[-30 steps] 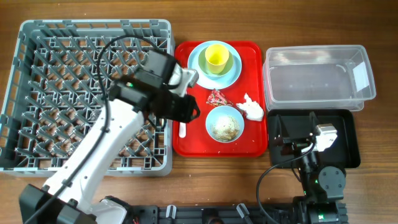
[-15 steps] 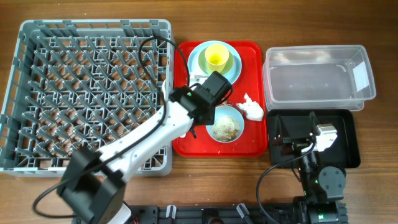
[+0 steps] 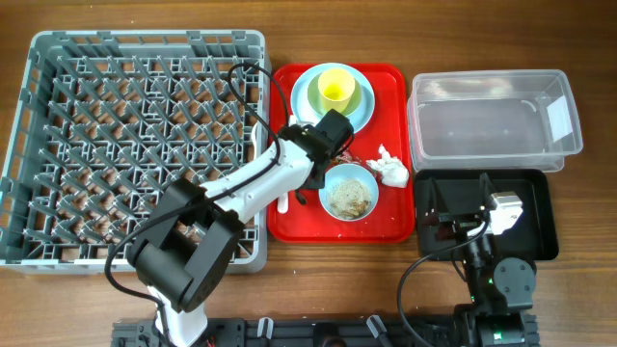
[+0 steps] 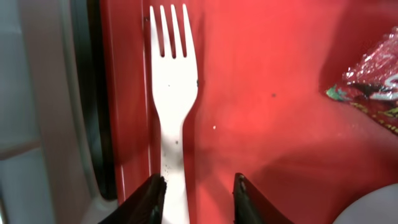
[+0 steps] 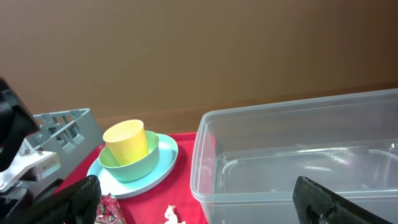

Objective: Sort waste into correct bins and load items into the dishwasher rack
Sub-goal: 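Lower the left gripper and grasp the white fork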

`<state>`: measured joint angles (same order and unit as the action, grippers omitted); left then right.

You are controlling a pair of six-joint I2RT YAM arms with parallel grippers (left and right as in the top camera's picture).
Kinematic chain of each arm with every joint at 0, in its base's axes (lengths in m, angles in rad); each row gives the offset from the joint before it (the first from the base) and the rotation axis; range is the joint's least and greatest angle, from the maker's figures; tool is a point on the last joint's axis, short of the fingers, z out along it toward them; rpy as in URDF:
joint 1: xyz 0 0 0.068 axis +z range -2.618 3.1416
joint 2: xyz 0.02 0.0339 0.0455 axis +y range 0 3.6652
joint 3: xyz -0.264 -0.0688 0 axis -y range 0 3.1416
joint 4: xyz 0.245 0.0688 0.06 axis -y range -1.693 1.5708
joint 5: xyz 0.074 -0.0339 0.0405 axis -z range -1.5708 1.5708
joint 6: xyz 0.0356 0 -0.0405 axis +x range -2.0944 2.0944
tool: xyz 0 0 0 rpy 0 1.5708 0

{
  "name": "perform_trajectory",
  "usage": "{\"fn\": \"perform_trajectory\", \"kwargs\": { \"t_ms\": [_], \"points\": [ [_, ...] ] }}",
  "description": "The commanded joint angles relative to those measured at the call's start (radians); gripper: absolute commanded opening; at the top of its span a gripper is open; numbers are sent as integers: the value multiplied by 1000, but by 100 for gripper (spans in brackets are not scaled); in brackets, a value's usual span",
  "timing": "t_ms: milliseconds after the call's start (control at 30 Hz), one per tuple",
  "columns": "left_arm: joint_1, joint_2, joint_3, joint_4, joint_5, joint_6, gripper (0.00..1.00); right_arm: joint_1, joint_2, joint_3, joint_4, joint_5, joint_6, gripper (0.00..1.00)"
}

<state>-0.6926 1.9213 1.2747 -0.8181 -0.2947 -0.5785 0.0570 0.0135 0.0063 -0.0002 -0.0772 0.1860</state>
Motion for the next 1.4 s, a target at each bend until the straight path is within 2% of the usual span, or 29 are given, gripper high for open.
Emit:
{"fn": "perform_trajectory", "kwargs": {
  "t_ms": [0, 233, 400, 600, 733, 1367],
  "points": [
    [5, 10, 2, 15, -25, -13, 27, 2, -9, -1, 3, 10, 0, 100],
    [5, 11, 2, 18, -41, -13, 24, 2, -9, -1, 3, 10, 0, 100],
    [5, 11, 2, 18, -100, -13, 11, 2, -9, -1, 3, 10, 0, 100],
    [4, 11, 1, 18, -100, -13, 9, 2, -9, -1, 3, 10, 0, 100],
    [4, 12, 1, 14, -119, -14, 4, 2, -9, -1, 3, 10, 0, 100],
    [3, 88, 1, -4, -175, -14, 4, 2, -9, -1, 3, 10, 0, 100]
  ]
}}
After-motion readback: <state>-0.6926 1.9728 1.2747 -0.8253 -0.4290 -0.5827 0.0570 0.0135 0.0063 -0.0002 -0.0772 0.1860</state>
